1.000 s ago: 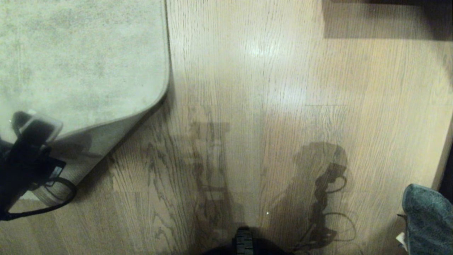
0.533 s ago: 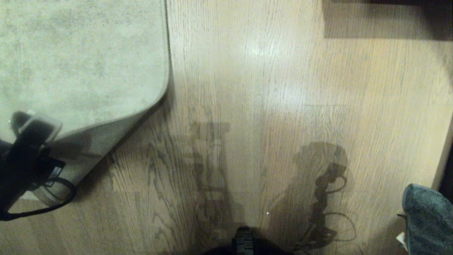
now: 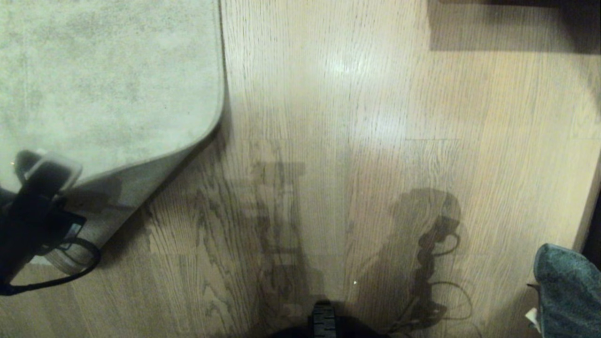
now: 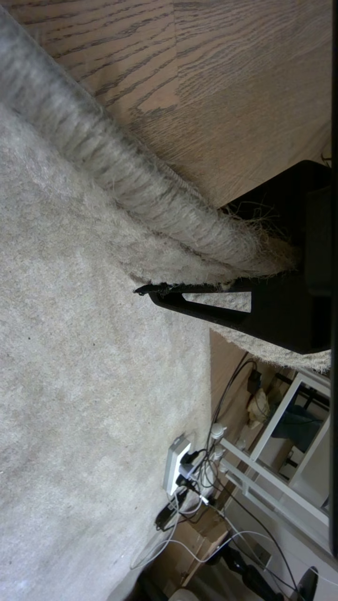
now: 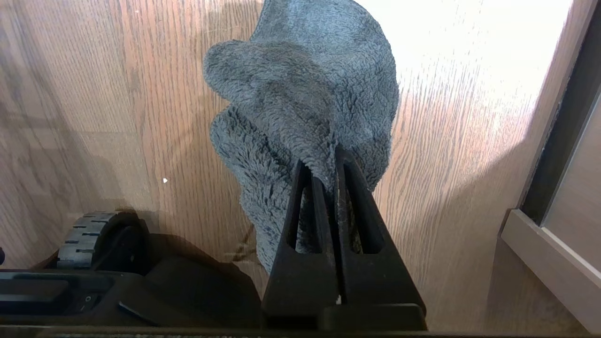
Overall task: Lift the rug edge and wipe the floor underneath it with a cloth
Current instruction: Lift up the carpet
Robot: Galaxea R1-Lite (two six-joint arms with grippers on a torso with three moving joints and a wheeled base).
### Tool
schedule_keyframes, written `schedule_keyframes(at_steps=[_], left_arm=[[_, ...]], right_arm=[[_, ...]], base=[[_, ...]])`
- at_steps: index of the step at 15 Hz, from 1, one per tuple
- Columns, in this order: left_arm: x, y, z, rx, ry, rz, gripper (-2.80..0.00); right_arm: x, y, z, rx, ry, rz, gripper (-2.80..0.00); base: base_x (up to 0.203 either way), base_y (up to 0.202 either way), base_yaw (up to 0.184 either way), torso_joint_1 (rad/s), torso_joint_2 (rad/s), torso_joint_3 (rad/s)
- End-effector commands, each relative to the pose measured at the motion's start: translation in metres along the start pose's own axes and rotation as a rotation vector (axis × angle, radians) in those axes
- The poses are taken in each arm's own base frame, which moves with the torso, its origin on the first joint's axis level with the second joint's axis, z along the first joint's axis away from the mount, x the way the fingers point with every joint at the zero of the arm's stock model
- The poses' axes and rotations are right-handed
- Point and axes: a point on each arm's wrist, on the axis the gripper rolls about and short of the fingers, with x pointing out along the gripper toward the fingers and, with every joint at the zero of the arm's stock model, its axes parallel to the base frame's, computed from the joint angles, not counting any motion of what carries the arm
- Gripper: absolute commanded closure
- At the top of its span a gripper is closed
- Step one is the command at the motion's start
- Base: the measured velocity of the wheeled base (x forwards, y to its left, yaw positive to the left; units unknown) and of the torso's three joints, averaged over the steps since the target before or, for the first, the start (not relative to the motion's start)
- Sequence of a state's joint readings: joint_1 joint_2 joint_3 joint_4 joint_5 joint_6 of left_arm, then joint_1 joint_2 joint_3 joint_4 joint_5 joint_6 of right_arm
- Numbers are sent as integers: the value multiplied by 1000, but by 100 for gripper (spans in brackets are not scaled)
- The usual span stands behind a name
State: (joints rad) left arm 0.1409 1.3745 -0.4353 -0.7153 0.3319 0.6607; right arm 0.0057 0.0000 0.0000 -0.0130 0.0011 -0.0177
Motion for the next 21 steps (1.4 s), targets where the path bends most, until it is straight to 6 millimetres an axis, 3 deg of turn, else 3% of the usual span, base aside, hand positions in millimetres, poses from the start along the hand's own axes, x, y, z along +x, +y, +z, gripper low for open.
schedule_keyframes(at_steps=[1, 10, 21], left_arm=[[1, 0, 0, 3, 0, 3, 0], [2, 2, -2, 1, 10, 11, 0], [2, 1, -2, 2, 14, 9, 0]], right_arm=[[0, 0, 0, -1, 0, 1, 0], [0, 0, 0, -1, -1, 2, 0], [0, 0, 0, -1, -1, 1, 0]], base=[[0, 0, 0, 0, 0, 0], [0, 18, -4, 1, 1, 1], [0, 190, -2, 4, 2, 3]])
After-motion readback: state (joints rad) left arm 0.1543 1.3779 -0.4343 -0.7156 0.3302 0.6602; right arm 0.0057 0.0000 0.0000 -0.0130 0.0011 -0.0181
